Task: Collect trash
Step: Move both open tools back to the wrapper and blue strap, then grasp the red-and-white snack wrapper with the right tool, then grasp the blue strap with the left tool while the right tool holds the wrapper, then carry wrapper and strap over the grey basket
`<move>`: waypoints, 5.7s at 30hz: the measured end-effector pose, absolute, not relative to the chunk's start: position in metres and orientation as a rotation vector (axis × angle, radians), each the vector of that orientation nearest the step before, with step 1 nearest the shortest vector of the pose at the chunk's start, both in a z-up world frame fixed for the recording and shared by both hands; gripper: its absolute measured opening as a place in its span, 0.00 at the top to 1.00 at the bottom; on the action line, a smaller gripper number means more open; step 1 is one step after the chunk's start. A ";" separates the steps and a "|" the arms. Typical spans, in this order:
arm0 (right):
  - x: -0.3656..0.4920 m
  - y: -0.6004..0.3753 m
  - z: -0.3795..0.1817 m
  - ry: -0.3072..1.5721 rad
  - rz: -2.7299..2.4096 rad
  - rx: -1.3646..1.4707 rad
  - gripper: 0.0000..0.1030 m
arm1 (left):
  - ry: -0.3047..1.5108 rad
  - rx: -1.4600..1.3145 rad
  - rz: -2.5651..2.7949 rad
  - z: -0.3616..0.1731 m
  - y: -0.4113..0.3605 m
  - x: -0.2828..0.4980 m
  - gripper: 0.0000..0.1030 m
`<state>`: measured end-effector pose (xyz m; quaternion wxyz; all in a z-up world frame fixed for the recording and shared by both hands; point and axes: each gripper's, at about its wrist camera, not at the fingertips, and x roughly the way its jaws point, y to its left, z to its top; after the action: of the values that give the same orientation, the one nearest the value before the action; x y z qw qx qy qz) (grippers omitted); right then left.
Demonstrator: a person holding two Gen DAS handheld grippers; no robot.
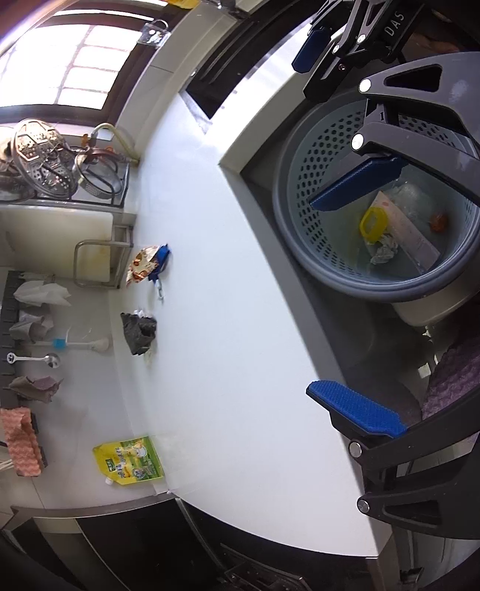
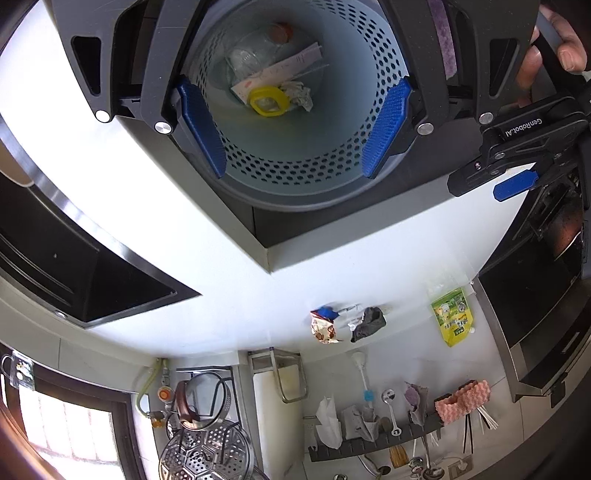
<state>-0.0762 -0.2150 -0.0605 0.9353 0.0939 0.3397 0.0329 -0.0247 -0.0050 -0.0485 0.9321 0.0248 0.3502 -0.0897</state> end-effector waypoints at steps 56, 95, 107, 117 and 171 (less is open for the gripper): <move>0.306 -0.185 -0.057 0.905 0.221 0.098 0.71 | 0.750 0.013 -0.053 -0.030 0.017 0.221 0.10; 0.251 -0.320 -0.036 0.753 0.183 0.398 0.74 | 0.907 0.088 -0.081 -0.066 -0.104 0.309 0.08; 0.250 -0.322 -0.035 0.748 0.188 0.406 0.74 | 0.920 0.075 -0.081 -0.069 -0.103 0.314 0.37; 0.249 -0.319 -0.037 0.755 0.186 0.396 0.74 | 0.927 0.049 -0.157 -0.065 -0.104 0.299 0.89; 0.123 -0.304 -0.025 0.687 0.179 0.367 0.74 | 0.925 0.041 -0.143 -0.064 -0.073 0.232 0.46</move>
<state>0.1226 -0.3043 -0.0250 0.9212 0.1786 0.3345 0.0874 0.2316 -0.0726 -0.0644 0.8922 0.0196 0.4458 -0.0688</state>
